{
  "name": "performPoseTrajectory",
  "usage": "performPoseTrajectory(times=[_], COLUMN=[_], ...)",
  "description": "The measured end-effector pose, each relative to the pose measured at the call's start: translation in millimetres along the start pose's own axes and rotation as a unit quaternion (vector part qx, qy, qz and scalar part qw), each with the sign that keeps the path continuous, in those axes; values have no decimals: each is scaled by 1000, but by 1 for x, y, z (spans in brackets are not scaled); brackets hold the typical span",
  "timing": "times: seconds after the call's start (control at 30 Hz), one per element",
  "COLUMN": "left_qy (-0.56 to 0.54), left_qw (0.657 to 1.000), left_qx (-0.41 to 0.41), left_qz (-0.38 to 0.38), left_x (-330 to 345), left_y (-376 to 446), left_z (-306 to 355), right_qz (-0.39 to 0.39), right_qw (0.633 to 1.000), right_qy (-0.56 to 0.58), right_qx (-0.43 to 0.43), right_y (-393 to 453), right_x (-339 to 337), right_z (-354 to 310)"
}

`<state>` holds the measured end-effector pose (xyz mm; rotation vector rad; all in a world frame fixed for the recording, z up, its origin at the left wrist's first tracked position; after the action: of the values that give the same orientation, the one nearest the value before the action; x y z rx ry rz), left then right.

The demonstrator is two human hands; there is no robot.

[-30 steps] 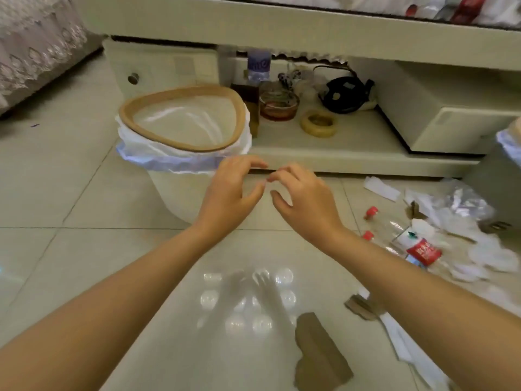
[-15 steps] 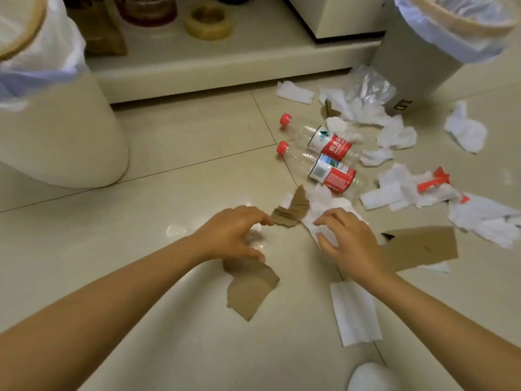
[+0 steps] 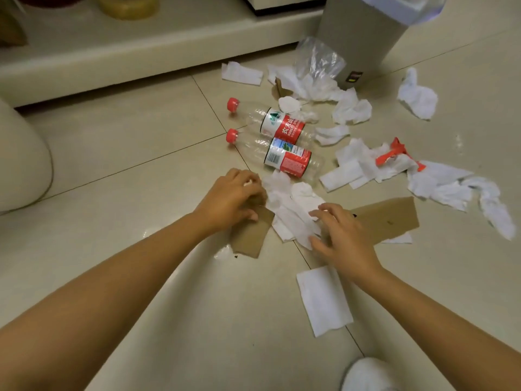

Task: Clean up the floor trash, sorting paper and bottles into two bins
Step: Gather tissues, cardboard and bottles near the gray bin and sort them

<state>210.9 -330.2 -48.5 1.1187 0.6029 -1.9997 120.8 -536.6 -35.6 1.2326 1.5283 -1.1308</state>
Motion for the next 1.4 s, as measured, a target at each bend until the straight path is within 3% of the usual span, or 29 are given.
performPoseTrajectory(times=[0.1, 0.23, 0.53, 0.7, 1.0, 1.27, 1.4], left_qy=[8, 86, 168, 116, 62, 29, 12], left_qw=[995, 985, 979, 984, 985, 989, 987], left_qx=[-53, -22, 23, 39, -67, -118, -136], left_qz=[-82, -147, -111, -129, -149, -80, -89], left_x=[18, 33, 21, 20, 8, -31, -38], left_y=[12, 17, 10, 4, -22, -66, -86], left_z=[-2, 0, 0, -1, -22, -53, -64], right_qz=[-47, -76, -101, -111, -104, -48, -155], right_qw=[997, 991, 986, 988, 993, 997, 985], right_qy=[38, 38, 2, 8, -5, 44, 1], right_qx=[48, 100, 129, 103, 52, 48, 81], right_y=[11, 23, 40, 41, 39, 46, 44], right_x=[11, 25, 39, 37, 25, 16, 31], right_z=[4, 2, -17, -30, -57, -59, -37])
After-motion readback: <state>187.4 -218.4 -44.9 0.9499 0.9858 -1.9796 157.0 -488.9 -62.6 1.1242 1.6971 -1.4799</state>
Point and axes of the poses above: each hand's wrist, its own y-axis towards the middle knuckle, its own x-axis out of the palm, z = x × y, the point moved 6 cm from there along y, towards the middle knuckle, and after that the axes turned 3 degrees about -y, right-handed, at the moved point
